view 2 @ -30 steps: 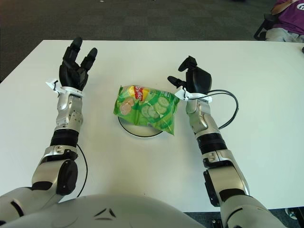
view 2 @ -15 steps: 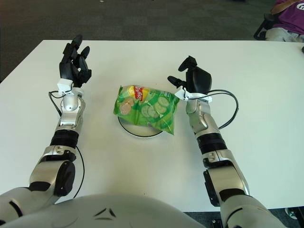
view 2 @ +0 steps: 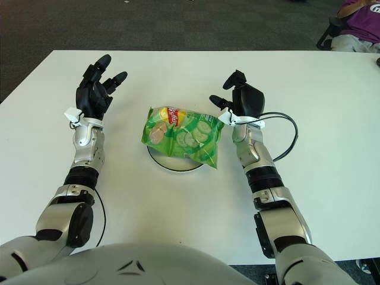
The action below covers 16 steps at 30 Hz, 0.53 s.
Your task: Put the snack into the plate.
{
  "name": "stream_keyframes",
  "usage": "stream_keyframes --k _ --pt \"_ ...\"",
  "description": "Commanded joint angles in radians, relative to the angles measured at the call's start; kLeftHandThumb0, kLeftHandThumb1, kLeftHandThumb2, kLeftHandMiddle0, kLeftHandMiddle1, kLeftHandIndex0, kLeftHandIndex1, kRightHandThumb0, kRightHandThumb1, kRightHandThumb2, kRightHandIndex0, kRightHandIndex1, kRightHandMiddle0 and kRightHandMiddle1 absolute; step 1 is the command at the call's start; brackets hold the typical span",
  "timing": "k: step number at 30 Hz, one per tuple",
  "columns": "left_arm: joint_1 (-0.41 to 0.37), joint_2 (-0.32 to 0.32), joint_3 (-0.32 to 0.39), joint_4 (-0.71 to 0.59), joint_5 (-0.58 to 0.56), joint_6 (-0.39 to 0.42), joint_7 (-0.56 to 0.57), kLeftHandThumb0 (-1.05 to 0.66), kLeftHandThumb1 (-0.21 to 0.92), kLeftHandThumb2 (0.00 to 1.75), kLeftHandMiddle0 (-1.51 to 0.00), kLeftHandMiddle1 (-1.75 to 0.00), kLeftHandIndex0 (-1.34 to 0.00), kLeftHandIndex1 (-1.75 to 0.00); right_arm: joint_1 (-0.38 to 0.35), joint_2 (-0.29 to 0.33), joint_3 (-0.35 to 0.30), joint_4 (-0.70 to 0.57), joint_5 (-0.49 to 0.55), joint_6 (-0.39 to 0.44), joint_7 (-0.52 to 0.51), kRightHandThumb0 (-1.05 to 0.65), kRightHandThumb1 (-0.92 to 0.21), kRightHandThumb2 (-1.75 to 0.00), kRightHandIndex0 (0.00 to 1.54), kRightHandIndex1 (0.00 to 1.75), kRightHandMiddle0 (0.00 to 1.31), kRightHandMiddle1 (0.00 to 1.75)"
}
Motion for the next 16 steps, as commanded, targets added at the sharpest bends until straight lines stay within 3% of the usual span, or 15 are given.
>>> stream_keyframes --k 1,5,11,13,15,16 --pt "0.005 0.007 0.005 0.004 0.006 -0.019 0.011 -0.52 0.92 0.72 -0.81 -0.64 -0.50 -0.92 -0.017 0.003 -0.001 -0.012 0.004 0.007 -0.007 -0.35 -0.92 -0.38 0.71 0.35 0.34 1.59" --pt "0.021 -0.004 0.005 0.003 0.000 -0.022 0.007 -0.50 0.92 0.71 -0.75 -0.81 -0.42 -0.94 -0.018 0.004 0.000 -0.017 0.004 0.011 -0.004 -0.35 -0.92 -0.38 0.71 0.35 0.34 1.59" --pt "0.064 -0.031 0.006 -0.054 -0.107 0.093 -0.055 -0.49 0.92 0.71 -0.69 -1.07 -0.38 -0.85 -0.018 0.004 0.000 -0.019 0.004 0.014 -0.002 -0.35 -0.92 -0.38 0.71 0.35 0.34 1.59" --pt "0.079 -0.017 0.001 -0.043 0.008 0.035 0.034 -0.50 0.92 0.70 -0.66 -1.02 -0.38 -0.84 -0.019 0.004 0.000 -0.019 0.004 0.014 -0.002 -0.35 -0.92 -0.38 0.71 0.35 0.34 1.59" --pt "0.093 0.036 -0.019 -0.018 0.306 -0.063 0.255 -0.51 0.92 0.67 -0.67 -0.66 -0.40 -0.80 -0.019 0.004 0.000 -0.019 0.004 0.014 -0.002 -0.35 -0.92 -0.38 0.71 0.35 0.34 1.59" --pt "0.096 0.060 -0.033 -0.009 0.431 -0.093 0.354 -0.52 0.92 0.66 -0.67 -0.58 -0.41 -0.78 -0.019 0.003 0.000 -0.019 0.005 0.014 -0.002 -0.35 -0.92 -0.38 0.71 0.35 0.34 1.59"
